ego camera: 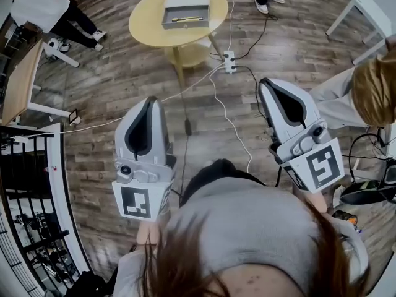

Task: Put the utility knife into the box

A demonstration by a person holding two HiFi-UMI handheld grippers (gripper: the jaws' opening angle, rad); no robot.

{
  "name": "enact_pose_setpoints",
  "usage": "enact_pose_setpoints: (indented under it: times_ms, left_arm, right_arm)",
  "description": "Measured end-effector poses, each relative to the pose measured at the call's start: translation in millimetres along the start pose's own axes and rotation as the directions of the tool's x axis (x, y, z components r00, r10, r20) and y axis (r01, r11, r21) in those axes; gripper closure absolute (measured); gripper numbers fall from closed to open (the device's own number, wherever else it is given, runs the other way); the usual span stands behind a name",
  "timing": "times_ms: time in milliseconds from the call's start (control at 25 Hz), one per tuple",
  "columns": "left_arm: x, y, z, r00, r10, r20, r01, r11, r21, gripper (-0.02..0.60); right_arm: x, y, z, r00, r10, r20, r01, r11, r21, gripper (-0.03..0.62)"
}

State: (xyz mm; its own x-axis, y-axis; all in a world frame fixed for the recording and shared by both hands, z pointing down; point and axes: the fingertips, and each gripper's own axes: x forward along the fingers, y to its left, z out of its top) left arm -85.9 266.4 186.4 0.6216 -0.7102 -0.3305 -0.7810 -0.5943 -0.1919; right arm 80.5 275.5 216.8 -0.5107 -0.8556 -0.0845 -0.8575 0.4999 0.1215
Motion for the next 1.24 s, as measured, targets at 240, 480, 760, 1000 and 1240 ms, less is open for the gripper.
enact_pose_setpoints:
  times_ms: [240,480,760,1000,1240]
  left_arm:
    - [-6.0,-13.7,1.4,1.0,-0.011,-0.024,0.011,1.0,0.002,0.578]
    - [-12.2,-8.4,6.5,1.0,-0.008,-0.019,0.008,1.0,0.01,0.577]
    - [-11.5,-4.9,9.1,1.0,-0.023,-0.008,0.023,1.0,0.007,0.577]
    - [-9.4,-1.3,7.8,1.0,-0.028,-0.002,0.028,1.0,0.005,0.577]
    - [-14.1,3.1,7.8,1.0,-0.028,0.007,0.028,1.0,-0.002,0.578]
  right_arm:
    - [-9.7,4.6,3.4,1.0,-0.006,0.01,0.006,1.0,0.012,0.589]
    - [-7.9,10.0,5.6,1.0,-0.003,0.02,0.002,0.999,0.045,0.589]
    - [-7.5,10.5,12.3,0.999,-0.017,0.028,0.016,0.999,0.031,0.589]
    - [-4.6,12.5,10.5,0.999,-0.021,0.03,0.02,0.999,0.027,0.589]
    - [-0.9,23.1,8.7,0.999,-0.02,0.034,0.019,0.999,0.029,0.589]
